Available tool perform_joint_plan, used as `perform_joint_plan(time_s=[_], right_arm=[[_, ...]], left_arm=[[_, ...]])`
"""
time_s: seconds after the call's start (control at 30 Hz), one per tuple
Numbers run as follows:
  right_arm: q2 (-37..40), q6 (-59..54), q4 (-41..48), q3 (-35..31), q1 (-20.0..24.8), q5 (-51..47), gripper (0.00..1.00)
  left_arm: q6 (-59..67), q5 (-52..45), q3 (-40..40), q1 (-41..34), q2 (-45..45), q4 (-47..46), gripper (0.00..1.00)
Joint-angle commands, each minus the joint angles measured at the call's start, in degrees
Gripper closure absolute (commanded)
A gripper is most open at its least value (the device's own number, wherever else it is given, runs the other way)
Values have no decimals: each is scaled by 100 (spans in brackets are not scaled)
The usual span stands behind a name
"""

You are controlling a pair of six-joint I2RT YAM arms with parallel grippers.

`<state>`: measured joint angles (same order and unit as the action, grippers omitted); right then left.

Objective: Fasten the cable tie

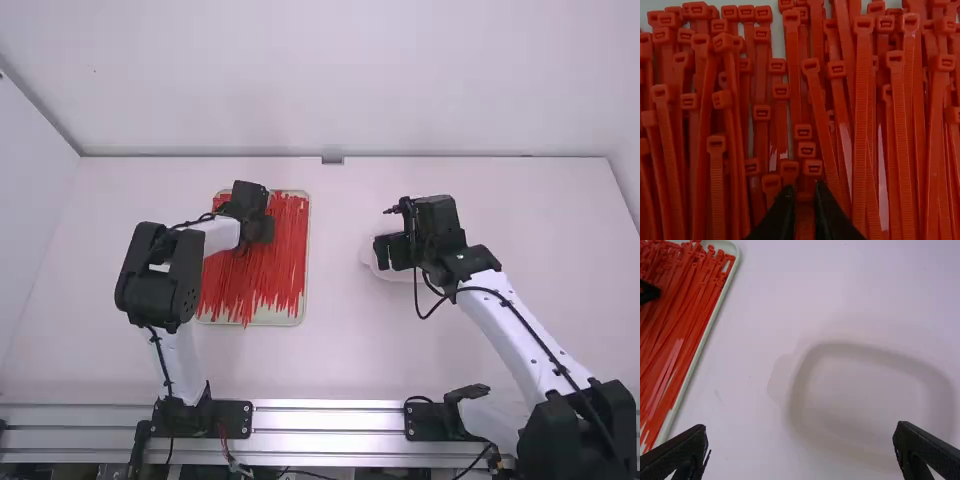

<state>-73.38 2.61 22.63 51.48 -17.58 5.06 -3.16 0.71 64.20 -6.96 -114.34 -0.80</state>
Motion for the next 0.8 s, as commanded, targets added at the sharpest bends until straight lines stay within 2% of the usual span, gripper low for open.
perform_joint_plan(time_s=[0.0, 0.53, 0.77], right_arm=[[-33, -4, 15, 210, -7, 4, 2], [-33, 9, 15, 210, -9, 2, 1], [-33, -11, 11, 210, -4, -15, 1]], left_arm=[[0, 22, -57, 20, -96, -26, 90], [-205, 24, 166, 15, -81, 271, 97], [-299, -22, 356, 11, 457, 149, 97]])
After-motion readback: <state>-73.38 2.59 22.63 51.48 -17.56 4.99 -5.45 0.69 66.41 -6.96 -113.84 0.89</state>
